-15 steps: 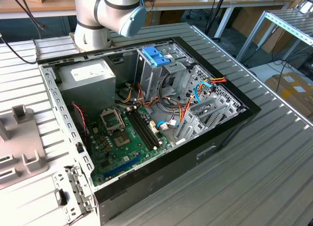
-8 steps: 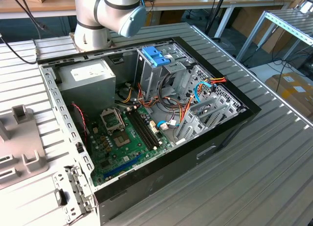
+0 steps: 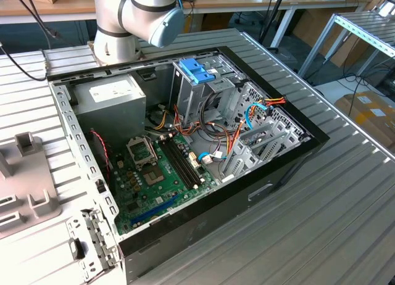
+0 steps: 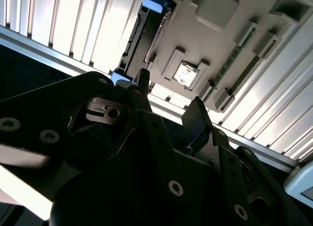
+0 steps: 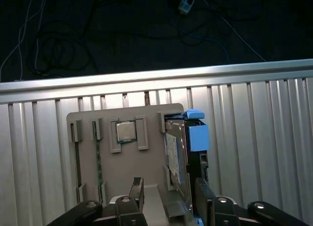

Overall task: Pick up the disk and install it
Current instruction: 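Pick up the disk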

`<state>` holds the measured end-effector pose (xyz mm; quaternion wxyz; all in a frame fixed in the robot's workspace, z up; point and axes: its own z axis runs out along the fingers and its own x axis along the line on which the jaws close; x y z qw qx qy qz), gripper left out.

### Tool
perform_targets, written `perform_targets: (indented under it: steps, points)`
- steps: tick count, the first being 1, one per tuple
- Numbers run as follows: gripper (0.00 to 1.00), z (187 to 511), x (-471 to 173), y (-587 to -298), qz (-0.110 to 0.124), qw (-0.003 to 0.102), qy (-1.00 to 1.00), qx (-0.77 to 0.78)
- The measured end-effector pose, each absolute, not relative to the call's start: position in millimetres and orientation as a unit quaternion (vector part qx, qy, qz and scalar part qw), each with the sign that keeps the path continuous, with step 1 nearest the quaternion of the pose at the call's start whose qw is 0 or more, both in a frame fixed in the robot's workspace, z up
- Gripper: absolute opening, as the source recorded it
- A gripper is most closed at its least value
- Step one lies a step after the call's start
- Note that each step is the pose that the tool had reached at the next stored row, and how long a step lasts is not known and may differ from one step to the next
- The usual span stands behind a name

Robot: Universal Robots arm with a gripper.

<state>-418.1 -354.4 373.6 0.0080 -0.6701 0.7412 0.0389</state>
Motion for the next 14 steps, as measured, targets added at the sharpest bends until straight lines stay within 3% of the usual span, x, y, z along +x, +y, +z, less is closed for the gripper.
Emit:
perform_targets:
  steps: [14]
  points:
    - [0.54, 371.0, -418.1, -353.6, 0.039, 0.008, 0.741, -0.670]
